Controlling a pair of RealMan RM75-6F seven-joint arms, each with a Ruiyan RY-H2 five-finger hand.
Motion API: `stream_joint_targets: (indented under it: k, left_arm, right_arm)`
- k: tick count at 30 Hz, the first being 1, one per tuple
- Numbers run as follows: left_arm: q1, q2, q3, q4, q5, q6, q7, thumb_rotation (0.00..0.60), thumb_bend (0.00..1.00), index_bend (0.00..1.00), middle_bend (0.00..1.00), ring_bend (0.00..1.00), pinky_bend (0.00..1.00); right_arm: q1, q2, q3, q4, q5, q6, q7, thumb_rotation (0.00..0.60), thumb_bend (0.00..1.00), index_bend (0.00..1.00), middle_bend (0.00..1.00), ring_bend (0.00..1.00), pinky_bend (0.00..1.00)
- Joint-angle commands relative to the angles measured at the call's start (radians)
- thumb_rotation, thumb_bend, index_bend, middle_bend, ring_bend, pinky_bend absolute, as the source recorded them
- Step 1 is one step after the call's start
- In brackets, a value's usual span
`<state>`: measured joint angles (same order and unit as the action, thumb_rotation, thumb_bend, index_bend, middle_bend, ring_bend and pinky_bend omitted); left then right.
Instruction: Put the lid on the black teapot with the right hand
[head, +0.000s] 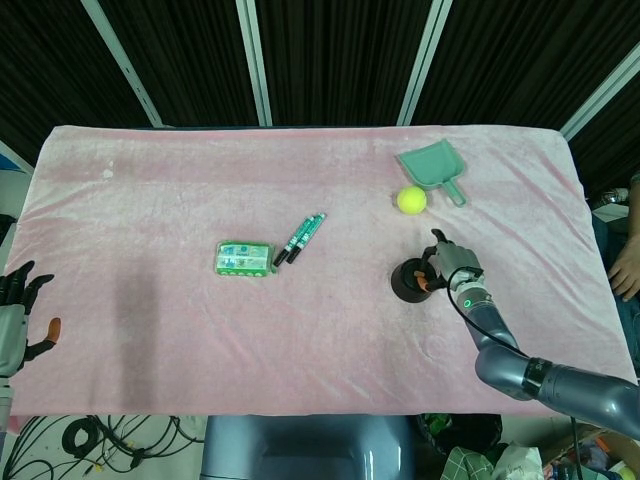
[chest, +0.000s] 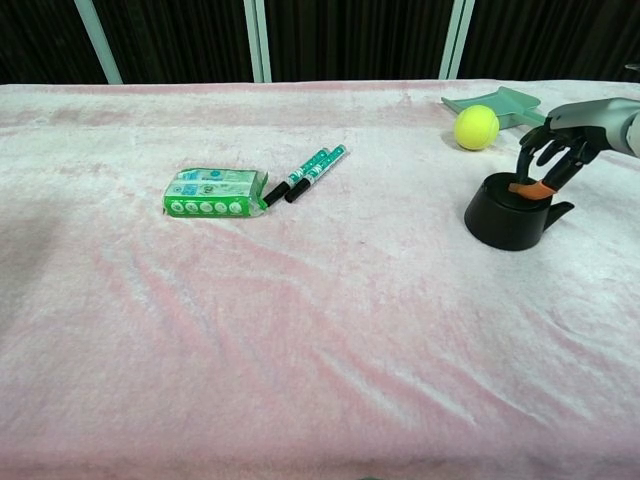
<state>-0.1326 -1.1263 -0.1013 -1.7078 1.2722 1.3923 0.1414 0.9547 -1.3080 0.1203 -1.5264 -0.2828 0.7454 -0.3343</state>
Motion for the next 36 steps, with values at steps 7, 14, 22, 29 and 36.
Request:
stream_joint_targets:
  k: [7,14,22,29,36]
  left_arm:
    - [0.000,-0.001,-0.002,-0.001,-0.001,0.002,0.001,0.600,0.44,0.18,0.00,0.00,0.00]
    - [0.001,-0.002,-0.001,0.000,0.001,0.005,0.000,0.600,0.44,0.18,0.00,0.00,0.00]
    - [0.005,-0.003,-0.002,-0.001,0.008,0.016,-0.006,0.600,0.44,0.18,0.00,0.00,0.00]
    - [0.007,-0.008,-0.001,0.000,0.018,0.028,-0.003,0.600,0.44,0.17,0.00,0.00,0.00]
    - [0.013,-0.005,-0.005,-0.005,0.024,0.041,-0.015,0.600,0.44,0.17,0.00,0.00,0.00]
  right_arm:
    - [-0.019,0.043,0.038,-0.049,-0.035,0.011,0.052,0.600,0.09,0.10,0.00,0.12,0.18]
    - [-0.082,0.185,0.075,-0.203,-0.144,0.055,0.118,0.600,0.09,0.06,0.00,0.12,0.18]
    - [-0.279,0.409,0.062,-0.485,-0.445,0.289,0.185,0.600,0.09,0.07,0.00,0.12,0.18]
    - [-0.551,0.419,-0.115,-0.557,-0.866,0.630,0.115,0.600,0.09,0.07,0.00,0.12,0.18]
    - [-0.704,0.285,-0.218,-0.422,-1.082,0.813,0.004,0.600,0.09,0.07,0.00,0.12,0.18]
